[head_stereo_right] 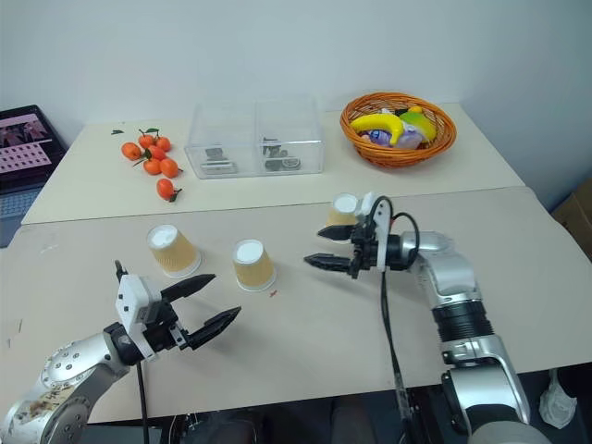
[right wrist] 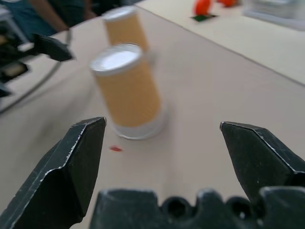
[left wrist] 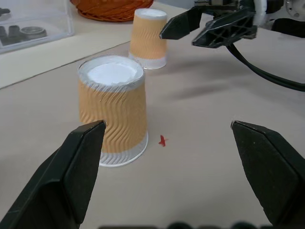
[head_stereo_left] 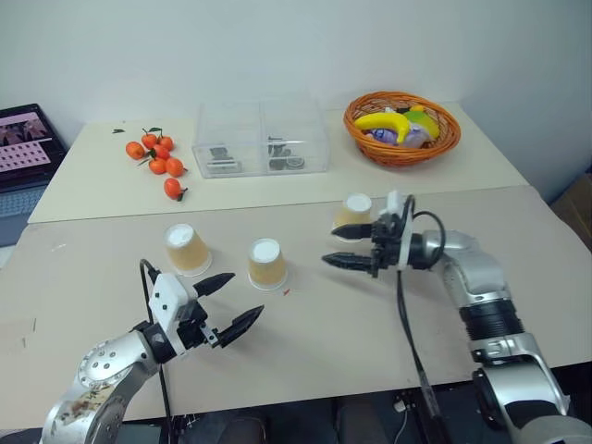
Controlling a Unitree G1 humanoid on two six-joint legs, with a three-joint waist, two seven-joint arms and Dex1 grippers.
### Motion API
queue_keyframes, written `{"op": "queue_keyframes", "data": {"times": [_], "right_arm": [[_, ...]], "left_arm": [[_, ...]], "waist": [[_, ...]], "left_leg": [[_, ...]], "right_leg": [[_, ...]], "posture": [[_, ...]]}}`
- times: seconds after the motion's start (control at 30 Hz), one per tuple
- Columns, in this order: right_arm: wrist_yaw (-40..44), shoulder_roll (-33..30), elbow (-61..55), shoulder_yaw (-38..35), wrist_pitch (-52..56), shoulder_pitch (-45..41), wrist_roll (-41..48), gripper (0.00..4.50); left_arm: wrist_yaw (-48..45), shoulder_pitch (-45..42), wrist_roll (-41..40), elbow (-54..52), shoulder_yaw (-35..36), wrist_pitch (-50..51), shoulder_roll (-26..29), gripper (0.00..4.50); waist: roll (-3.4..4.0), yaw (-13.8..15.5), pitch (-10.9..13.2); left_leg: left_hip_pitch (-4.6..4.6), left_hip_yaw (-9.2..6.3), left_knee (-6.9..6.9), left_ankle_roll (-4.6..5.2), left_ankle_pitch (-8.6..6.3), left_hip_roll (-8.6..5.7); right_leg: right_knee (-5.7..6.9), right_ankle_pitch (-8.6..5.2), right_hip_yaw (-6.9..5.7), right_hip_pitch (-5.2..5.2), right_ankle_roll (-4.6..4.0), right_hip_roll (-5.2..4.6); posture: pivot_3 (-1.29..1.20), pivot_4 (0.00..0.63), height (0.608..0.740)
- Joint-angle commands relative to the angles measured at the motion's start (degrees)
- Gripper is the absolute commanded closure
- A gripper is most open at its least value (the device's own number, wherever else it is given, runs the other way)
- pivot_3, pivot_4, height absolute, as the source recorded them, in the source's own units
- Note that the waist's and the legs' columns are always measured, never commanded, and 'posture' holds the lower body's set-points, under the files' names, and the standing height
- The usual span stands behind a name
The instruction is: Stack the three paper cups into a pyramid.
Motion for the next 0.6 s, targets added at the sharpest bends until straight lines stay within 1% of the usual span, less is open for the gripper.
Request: {"op": "queue_keyframes", "data": {"times": [0.03, 0.17, 0.3, 0.43, 0.6], "right_arm": [[-4.1, -2.4, 3.5, -2.5, -8.1, -0.9, -4.5, 0.02], [-8.0, -3.6, 9.8, -3.6, -11.8, -2.8, -7.5, 0.02], [-9.2, -4.5, 12.3, -4.7, -14.7, -3.0, -8.1, 0.02], [-10.4, -3.9, 14.3, -4.8, -16.2, -3.9, -8.5, 0.02], [-10.8, -2.0, 16.8, -3.9, -17.2, -7.3, -9.0, 0.02]], "left_arm": [[-0.7, -3.7, -2.0, -1.0, 0.2, 1.0, 1.3, 0.0], [-1.6, -5.7, -2.0, 0.2, 0.2, 1.4, 2.1, 0.0], [-1.7, -6.5, -1.7, 1.1, -0.3, 1.4, 1.8, 0.0], [-1.3, -7.4, -1.5, 1.6, -0.7, 1.6, 1.2, 0.0], [-0.8, -7.9, -1.7, 1.7, -1.0, 2.2, 0.7, 0.0]], "waist": [[0.0, 0.0, 0.0], [0.0, -0.2, 0.0], [0.0, -0.1, 0.0], [0.0, -0.1, 0.0], [0.0, -0.3, 0.0]], "left_leg": [[0.0, 0.0, 0.0, 0.0, 0.0, 0.0], [0.0, 0.04, 0.0, 0.0, 0.0, 0.0], [-0.02, 0.05, 0.0, 0.0, 0.0, 0.0], [-0.04, 0.05, 0.02, 0.0, 0.01, 0.0], [-0.02, 0.06, 0.01, 0.0, 0.01, 0.0]], "right_leg": [[0.0, 0.0, 0.0, 0.01, 0.0, 0.0], [-0.04, 0.0, 0.04, 0.0, 0.0, 0.0], [-0.06, 0.0, 0.04, 0.0, -0.01, 0.0], [-0.08, 0.01, 0.05, 0.01, -0.01, 0.0], [-0.06, 0.02, 0.05, 0.0, -0.02, 0.0]], "posture": [[0.0, 0.15, 0.738], [0.0, 0.15, 0.738], [0.0, 0.15, 0.738], [0.0, 0.15, 0.738], [0.0, 0.15, 0.738]]}}
